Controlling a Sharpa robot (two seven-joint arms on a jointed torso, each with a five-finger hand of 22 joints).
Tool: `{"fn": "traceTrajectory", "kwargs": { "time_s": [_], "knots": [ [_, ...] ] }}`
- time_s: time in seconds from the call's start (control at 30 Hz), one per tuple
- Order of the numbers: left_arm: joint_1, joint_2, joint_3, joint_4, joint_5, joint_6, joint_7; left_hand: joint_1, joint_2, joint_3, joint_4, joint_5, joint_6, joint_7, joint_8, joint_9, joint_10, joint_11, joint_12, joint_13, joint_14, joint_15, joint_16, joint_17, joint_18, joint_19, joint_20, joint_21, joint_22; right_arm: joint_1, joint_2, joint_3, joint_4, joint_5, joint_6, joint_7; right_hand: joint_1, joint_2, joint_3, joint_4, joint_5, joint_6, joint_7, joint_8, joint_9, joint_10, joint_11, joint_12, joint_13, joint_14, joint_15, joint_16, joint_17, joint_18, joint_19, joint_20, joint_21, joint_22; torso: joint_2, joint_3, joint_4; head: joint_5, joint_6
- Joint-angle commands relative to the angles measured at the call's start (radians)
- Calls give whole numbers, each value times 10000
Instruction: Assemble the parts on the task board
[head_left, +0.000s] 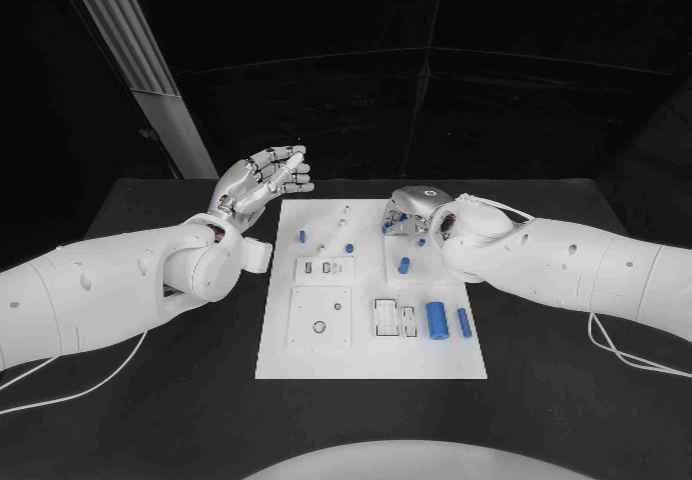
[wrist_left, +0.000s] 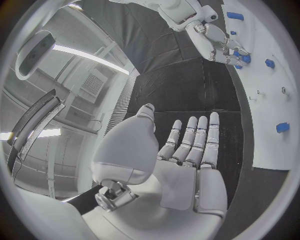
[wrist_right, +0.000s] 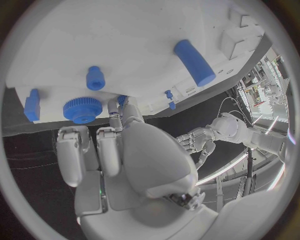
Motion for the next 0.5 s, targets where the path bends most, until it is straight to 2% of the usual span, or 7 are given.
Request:
{"fn": "traceTrajectory", "kwargs": {
  "time_s": [0.03, 0.2, 0.43, 0.47, 0.5],
  "knots": [
    [19, 2, 6, 6, -50, 60, 1999, -3, 83, 22, 9, 28, -66, 1479, -24, -13, -50, 11, -41, 3, -72, 14, -57, -7, 1, -55, 7, -47, -17, -7, 12, -12, 38, -37, -10, 113, 112, 30, 84, -9, -27, 129, -33, 95, 45, 90, -19, 36, -14, 704, -81, 15, 703, -75, 1039, -81, 32, 2632, 0, -1, 0, 10, 3],
    [19, -5, 6, 9, -50, 60, 1999, -3, 83, 22, 9, 28, -66, 1479, -24, -13, -50, 11, -41, 3, -72, 14, -57, -7, 1, -55, 7, -47, -17, -7, 2, -12, 76, -37, -308, 256, 177, 28, 109, -1, -27, 262, -73, 129, 54, 189, -57, 5, -18, 712, -121, 17, 733, -75, 1039, -129, 32, 2632, 2, 1, -3, 15, -2],
    [19, -26, 6, 13, -50, 60, 1999, 10, 90, 20, 9, 34, -65, 1479, -23, -15, -50, 11, -41, 4, -76, 16, -57, -5, -1, -60, 6, -46, -16, -7, -127, -8, 266, 82, -1219, 686, 210, 12, 115, 5, -27, 315, -90, 136, 55, 230, -73, -20, -20, 721, -137, 22, 777, -75, 1039, -151, 32, 2632, -1, 5, 1, 65, 33],
    [19, -28, 6, 10, -50, 59, 1999, 10, 90, 20, 9, 34, -65, 1479, -23, -15, -50, 11, -41, 4, -76, 16, -57, -5, -1, -60, 6, -46, -16, -6, -163, -1, 315, 154, -1361, 759, 213, 10, 116, 5, -27, 319, -92, 137, 55, 233, -74, -22, -20, 722, -138, 23, 783, -75, 1039, -152, 32, 2632, -1, 5, 2, 73, 35],
    [19, -28, 6, 4, -50, 57, 1999, 10, 90, 20, 9, 34, -65, 1479, -23, -15, -50, 11, -41, 4, -76, 16, -57, -5, -1, -60, 6, -46, -16, -6, -188, 62, 346, 220, -1492, 842, 222, 8, 118, 6, -27, 329, -95, 138, 55, 243, -78, -27, -20, 724, -141, 24, 791, -75, 1039, -156, 32, 2632, -2, 3, 6, 87, 39]
  ]
}}
